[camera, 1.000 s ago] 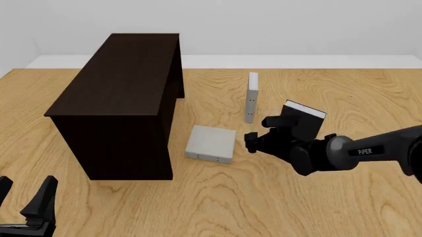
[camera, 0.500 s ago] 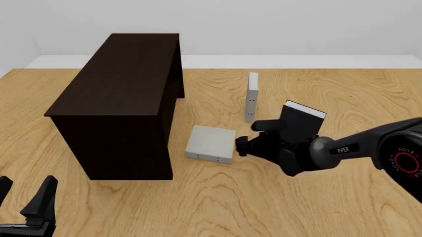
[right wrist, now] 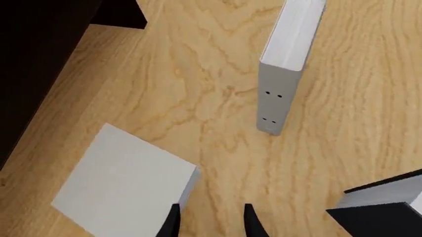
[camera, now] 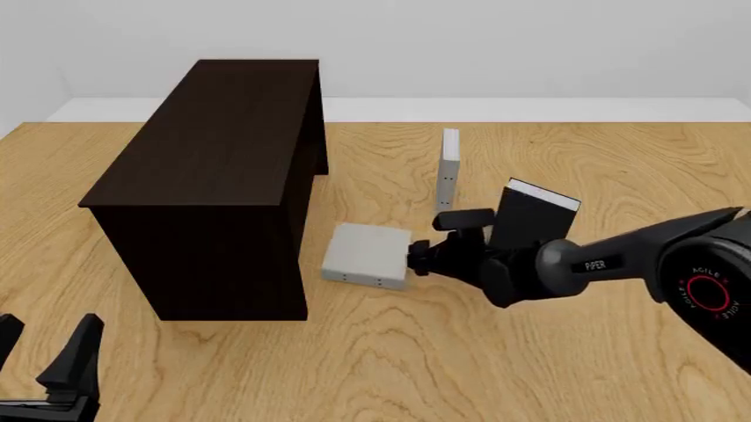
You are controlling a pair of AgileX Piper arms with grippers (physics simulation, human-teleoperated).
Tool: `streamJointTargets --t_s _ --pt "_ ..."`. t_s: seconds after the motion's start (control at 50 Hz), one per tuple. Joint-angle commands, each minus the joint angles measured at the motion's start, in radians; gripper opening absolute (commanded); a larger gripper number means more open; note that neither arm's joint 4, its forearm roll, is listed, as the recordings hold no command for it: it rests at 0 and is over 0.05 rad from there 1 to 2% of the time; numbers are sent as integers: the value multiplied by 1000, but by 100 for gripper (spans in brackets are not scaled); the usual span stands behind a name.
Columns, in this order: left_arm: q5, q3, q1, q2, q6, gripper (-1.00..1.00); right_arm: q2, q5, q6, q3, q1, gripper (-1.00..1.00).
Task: Pick up the book on the right and place it under the cabinet shelf.
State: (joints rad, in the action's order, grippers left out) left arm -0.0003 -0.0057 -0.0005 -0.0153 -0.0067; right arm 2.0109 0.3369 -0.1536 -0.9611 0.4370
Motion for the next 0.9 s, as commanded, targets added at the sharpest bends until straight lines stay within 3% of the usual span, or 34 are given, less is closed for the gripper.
streamJointTargets --t_s 0.02,0.9 --pt "3 -1 -2 2 0 100 16 -6 -73 -45 56 100" --pt "7 -1 -2 5 0 100 73 -74 -82 -208 175 100"
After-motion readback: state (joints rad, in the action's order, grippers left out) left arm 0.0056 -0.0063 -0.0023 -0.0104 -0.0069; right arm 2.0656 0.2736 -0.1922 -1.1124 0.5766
